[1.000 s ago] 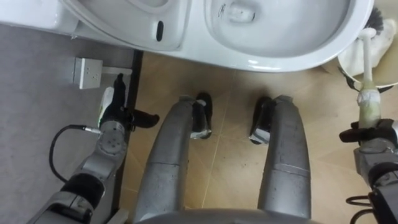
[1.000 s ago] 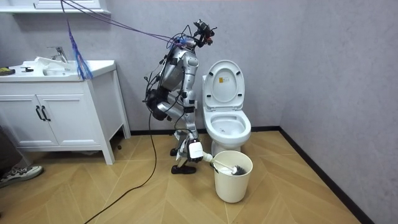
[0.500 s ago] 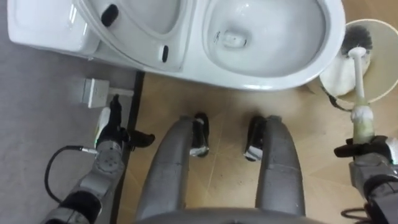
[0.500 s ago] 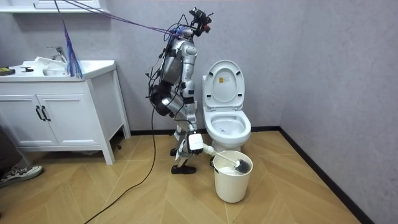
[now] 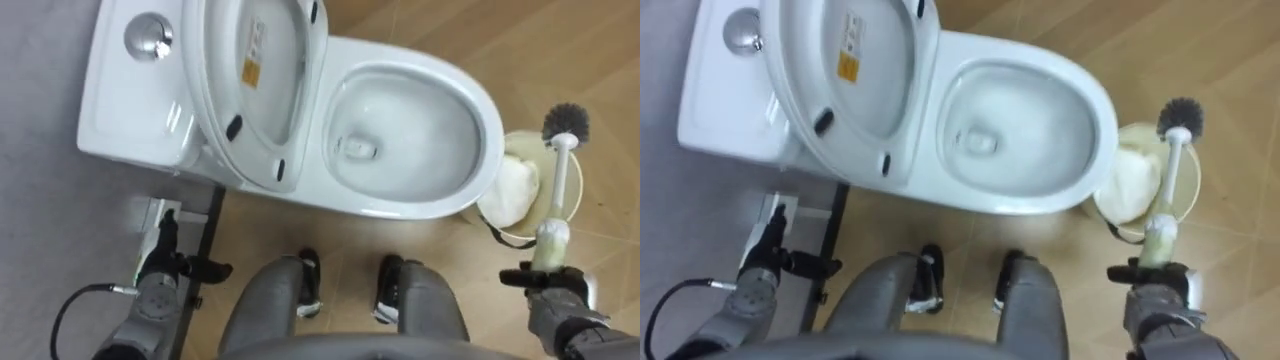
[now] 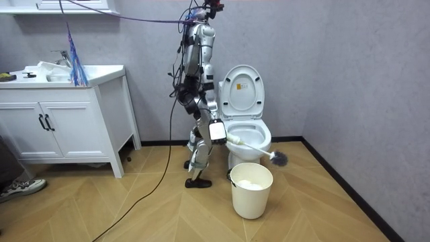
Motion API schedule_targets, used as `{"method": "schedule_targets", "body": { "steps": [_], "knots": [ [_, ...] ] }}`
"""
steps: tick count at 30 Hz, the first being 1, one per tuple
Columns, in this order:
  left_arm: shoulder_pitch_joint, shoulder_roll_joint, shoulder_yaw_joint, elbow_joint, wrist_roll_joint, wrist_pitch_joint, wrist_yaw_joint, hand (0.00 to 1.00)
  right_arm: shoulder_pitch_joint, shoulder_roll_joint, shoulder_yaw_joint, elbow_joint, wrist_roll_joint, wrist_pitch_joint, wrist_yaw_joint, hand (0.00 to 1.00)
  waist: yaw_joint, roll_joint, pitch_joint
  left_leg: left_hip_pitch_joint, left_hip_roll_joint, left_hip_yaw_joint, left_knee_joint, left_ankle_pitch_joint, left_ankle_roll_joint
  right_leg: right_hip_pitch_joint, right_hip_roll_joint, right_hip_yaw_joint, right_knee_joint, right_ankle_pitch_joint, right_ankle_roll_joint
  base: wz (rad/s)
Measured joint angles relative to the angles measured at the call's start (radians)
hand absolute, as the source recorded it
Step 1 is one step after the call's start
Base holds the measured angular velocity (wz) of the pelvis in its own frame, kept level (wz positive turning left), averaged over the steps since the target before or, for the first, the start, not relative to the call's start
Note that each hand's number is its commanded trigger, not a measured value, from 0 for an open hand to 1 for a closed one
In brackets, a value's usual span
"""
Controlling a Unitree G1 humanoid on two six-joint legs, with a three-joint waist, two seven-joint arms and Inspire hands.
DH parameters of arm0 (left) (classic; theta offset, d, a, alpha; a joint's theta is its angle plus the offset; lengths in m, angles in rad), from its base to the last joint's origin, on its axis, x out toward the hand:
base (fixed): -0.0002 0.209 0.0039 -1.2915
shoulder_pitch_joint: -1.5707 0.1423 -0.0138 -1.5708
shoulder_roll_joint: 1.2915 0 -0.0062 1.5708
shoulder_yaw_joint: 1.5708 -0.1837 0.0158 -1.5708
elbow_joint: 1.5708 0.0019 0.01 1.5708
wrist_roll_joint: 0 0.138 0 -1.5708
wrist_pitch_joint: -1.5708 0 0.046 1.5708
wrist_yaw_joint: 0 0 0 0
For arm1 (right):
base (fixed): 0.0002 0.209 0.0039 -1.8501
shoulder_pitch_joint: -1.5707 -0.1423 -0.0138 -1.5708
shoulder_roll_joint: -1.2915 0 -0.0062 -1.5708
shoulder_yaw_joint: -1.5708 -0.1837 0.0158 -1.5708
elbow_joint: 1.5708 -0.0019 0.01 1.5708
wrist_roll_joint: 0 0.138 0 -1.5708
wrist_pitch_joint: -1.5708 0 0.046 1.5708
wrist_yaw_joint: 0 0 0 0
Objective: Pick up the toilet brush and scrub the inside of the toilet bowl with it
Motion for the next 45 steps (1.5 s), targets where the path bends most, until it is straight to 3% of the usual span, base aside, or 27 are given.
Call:
{"method": "schedule_targets", "body": {
  "steps": [2, 5, 9, 14, 18, 22, 27, 34, 39, 45],
  "knots": [
    [0.037, -0.001, 0.023, -0.001, 0.002, 0.0, -0.005, 0.0, 0.031, 0.006, -0.005, -0.005, -0.006, -0.002, 0.0, 1.0, -0.003, -0.006, -0.0053, 0.094, 0.001, -0.005, -0.058, 0.005, 0.002, 0.1, 0.004, -0.005, -0.064, 0.014, 0.01, 0.0],
    [0.082, 0.0, 0.051, -0.001, 0.004, -0.006, -0.01, 0.0, 0.071, 0.007, -0.02, -0.031, -0.007, -0.003, 0.001, 1.0, -0.008, -0.01, -0.0072, 0.185, -0.007, -0.016, -0.122, 0.007, 0.005, 0.202, 0.002, -0.027, -0.126, 0.021, 0.019, 0.12],
    [0.155, -0.001, 0.121, -0.033, 0.054, -0.008, -0.021, 0.0, 0.131, 0.009, -0.045, -0.053, -0.058, -0.004, 0.006, 1.0, -0.008, -0.024, -0.0129, 0.261, -0.015, -0.023, -0.156, 0.007, 0.005, 0.285, 0.006, -0.039, -0.178, 0.024, 0.024, 0.09],
    [0.214, -0.009, 0.174, -0.049, 0.119, -0.013, -0.028, 0.0, 0.182, 0.016, -0.072, -0.09, -0.222, -0.003, 0.003, 1.0, -0.002, -0.038, -0.0105, 0.349, -0.025, -0.064, -0.189, 0.007, 0.004, 0.406, 0.008, -0.079, -0.259, 0.029, 0.033, 0.18],
    [0.233, -0.027, 0.216, -0.118, 0.182, -0.013, -0.024, 0.0, 0.179, 0.017, -0.08, -0.121, -0.373, -0.015, 0.001, 1.0, 0.002, -0.046, -0.0101, 0.369, -0.029, -0.075, -0.208, 0.011, 0.001, 0.437, 0.009, -0.092, -0.279, 0.032, 0.034, 0.13],
    [0.278, -0.047, 0.252, -0.237, 0.284, -0.021, -0.015, 0.0, 0.217, 0.016, -0.08, -0.224, -0.552, -0.041, -0.008, 1.0, 0.035, -0.046, -0.0126, 0.392, -0.03, -0.084, -0.214, 0.012, 0.002, 0.474, 0.015, -0.106, -0.314, 0.044, 0.036, 0.08],
    [0.302, -0.055, 0.267, -0.305, 0.384, -0.026, 0.03, 0.0, 0.229, 0.02, -0.075, -0.226, -0.7, -0.053, -0.009, 1.0, 0.065, -0.041, -0.0129, 0.397, -0.031, -0.102, -0.214, 0.013, 0.001, 0.493, 0.019, -0.115, -0.33, 0.051, 0.036, 0.1],
    [0.383, -0.063, 0.292, -0.552, 0.589, -0.034, 0.1, 0.0, 0.291, 0.023, -0.061, -0.188, -0.937, -0.057, -0.025, 1.0, 0.092, -0.042, -0.0123, 0.397, -0.033, -0.14, -0.212, 0.015, -0.002, 0.512, 0.018, -0.164, -0.333, 0.051, 0.036, 0.19],
    [0.368, -0.069, 0.297, -0.637, 0.643, -0.041, 0.162, 0.0, 0.326, 0.024, -0.061, -0.169, -1.009, -0.067, -0.031, 1.0, 0.079, -0.042, -0.0125, 0.389, -0.037, -0.164, -0.209, 0.021, -0.007, 0.522, 0.019, -0.192, -0.345, 0.051, 0.036, 0.14],
    [0.355, -0.072, 0.296, -0.759, 0.736, -0.055, 0.224, 0.0, 0.383, 0.023, -0.059, -0.15, -1.062, -0.044, 0.001, 1.0, 0.075, -0.047, -0.0117, 0.37, -0.042, -0.181, -0.214, 0.03, -0.012, 0.507, 0.02, -0.205, -0.343, 0.051, 0.035, 0.08]
  ]
}}
